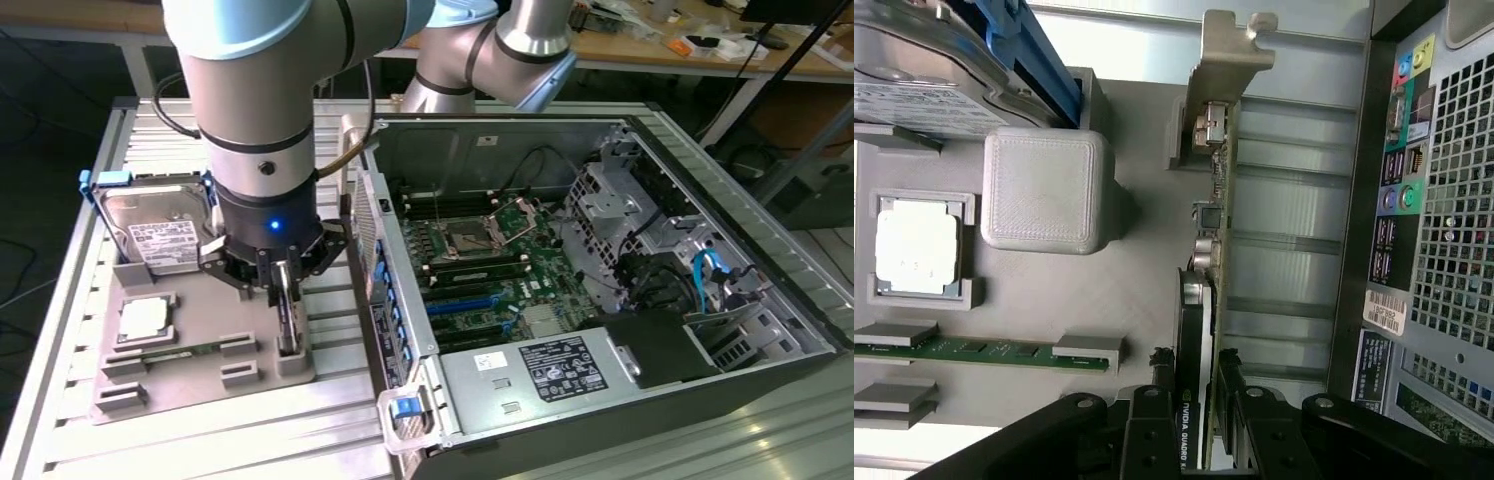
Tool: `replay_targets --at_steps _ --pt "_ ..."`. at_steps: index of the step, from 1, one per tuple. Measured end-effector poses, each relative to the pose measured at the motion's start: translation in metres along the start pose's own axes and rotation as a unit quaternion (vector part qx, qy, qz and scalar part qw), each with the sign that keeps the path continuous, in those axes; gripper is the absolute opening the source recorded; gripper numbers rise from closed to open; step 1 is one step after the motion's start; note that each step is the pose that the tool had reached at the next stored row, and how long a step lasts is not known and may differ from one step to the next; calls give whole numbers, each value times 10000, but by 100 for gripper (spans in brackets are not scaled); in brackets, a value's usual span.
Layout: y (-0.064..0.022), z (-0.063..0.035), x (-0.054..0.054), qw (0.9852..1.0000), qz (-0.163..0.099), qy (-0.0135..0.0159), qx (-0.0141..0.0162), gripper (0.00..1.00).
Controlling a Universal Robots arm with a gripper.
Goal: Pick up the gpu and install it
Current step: 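Pick up the gpu and move the gpu toward the slot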
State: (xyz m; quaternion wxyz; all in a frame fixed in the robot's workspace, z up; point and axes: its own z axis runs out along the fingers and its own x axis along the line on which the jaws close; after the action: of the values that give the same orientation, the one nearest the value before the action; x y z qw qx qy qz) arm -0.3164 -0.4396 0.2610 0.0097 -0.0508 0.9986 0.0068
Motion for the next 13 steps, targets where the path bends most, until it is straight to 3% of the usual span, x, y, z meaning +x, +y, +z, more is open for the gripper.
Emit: replay_targets --at_steps 13 --pt "4 -307 -6 10000 0 0 0 28"
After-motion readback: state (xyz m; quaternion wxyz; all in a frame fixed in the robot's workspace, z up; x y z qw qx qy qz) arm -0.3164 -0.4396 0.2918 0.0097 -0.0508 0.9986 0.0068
